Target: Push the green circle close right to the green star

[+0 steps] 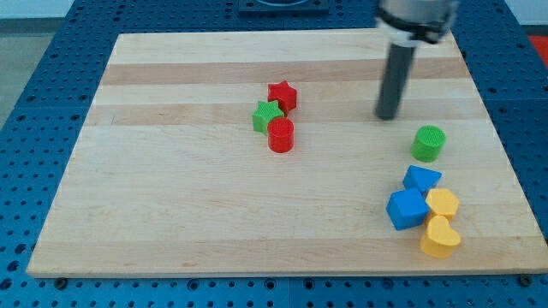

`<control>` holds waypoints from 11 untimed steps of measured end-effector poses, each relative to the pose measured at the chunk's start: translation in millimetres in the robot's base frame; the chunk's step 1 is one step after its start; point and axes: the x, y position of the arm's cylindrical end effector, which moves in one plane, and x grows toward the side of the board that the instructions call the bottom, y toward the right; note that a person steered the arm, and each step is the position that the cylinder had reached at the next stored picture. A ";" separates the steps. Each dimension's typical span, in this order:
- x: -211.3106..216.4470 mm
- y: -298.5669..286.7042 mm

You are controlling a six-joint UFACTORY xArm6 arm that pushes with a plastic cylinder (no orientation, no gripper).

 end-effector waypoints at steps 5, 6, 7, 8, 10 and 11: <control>41.6 -55.3; 57.0 -66.4; 64.7 -69.0; 57.5 -92.4; 17.5 -134.2; 7.7 -140.0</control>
